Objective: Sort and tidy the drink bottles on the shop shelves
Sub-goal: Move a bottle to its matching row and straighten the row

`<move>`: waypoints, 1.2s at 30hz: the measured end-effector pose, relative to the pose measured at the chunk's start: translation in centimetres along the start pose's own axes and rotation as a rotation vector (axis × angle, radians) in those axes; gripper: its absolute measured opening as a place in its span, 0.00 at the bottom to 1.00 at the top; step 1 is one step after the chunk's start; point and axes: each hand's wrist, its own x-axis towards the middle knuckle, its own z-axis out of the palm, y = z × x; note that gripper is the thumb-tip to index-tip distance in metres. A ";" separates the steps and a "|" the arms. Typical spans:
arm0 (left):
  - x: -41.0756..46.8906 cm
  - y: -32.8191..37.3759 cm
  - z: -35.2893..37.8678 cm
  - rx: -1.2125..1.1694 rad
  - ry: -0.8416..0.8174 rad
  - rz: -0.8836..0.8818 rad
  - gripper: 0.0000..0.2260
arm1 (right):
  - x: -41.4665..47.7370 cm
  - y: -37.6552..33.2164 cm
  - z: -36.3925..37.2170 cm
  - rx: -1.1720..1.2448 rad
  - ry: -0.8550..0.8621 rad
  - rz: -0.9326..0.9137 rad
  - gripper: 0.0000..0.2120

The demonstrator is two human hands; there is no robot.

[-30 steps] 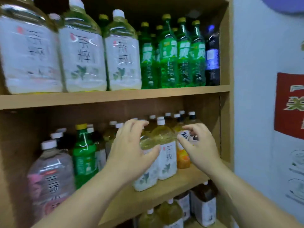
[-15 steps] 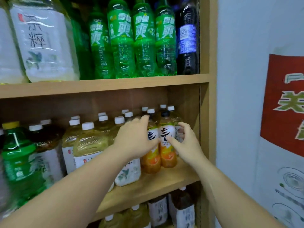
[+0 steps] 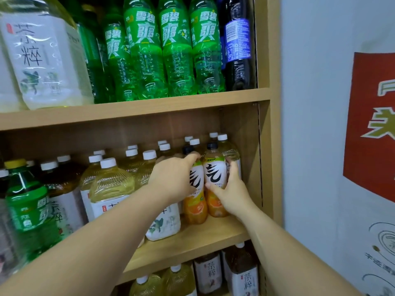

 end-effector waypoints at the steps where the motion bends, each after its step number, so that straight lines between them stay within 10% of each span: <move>1: -0.1 0.1 0.0 -0.006 0.006 0.000 0.37 | -0.1 0.1 0.1 0.004 0.007 -0.002 0.38; 14: -2.5 0.8 3.2 -0.499 0.147 0.221 0.35 | -3.7 0.5 -2.5 0.148 0.027 -0.056 0.40; 36: -15.3 -9.6 -6.6 -1.267 0.608 -0.011 0.27 | -10.2 -15.3 5.9 0.294 -0.253 -0.368 0.37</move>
